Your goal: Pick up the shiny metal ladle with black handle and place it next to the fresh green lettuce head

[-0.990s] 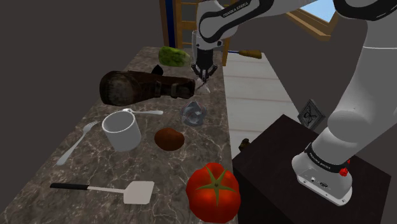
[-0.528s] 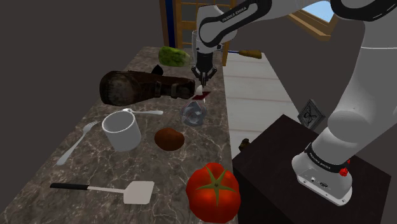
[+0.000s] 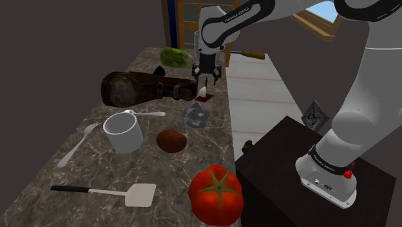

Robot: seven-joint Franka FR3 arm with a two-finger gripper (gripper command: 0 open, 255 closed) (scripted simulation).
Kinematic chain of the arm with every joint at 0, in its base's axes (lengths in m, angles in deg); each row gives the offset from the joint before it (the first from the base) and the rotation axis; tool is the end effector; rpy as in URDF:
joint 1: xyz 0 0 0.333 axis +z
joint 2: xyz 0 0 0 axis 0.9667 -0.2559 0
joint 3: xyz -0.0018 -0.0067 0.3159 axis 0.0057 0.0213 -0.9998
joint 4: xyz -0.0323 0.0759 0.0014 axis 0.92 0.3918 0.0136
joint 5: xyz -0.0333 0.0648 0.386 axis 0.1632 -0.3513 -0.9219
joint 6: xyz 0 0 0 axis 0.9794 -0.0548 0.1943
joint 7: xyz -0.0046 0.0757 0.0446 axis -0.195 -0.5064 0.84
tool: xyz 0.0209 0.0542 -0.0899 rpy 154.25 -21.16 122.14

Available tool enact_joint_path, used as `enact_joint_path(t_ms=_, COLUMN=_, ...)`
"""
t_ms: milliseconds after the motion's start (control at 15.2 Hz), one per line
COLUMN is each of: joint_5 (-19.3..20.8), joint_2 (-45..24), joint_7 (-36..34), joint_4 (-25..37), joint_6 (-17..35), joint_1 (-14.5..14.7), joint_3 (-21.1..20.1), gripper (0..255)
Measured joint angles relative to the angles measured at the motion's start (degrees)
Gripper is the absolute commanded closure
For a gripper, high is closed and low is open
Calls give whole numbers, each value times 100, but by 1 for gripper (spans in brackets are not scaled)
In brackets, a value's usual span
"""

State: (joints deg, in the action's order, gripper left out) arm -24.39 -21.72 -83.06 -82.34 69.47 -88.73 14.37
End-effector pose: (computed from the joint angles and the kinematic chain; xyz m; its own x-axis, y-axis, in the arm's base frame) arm 0.6152 0.0895 0.3386 0.7048 -0.7004 -0.1128 -0.7039 -0.7102 0.0115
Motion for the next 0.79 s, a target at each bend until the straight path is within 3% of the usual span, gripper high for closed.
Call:
enact_joint_path(t_ms=396, joint_5=-98, joint_2=211, joint_7=73, joint_4=392, joint_6=-581, joint_1=-50, joint_3=-32, gripper=0)
enact_joint_path(t_ms=792, joint_5=-115, joint_2=251, joint_7=77, joint_4=423, joint_6=-656, joint_1=-54, joint_3=-39, gripper=0)
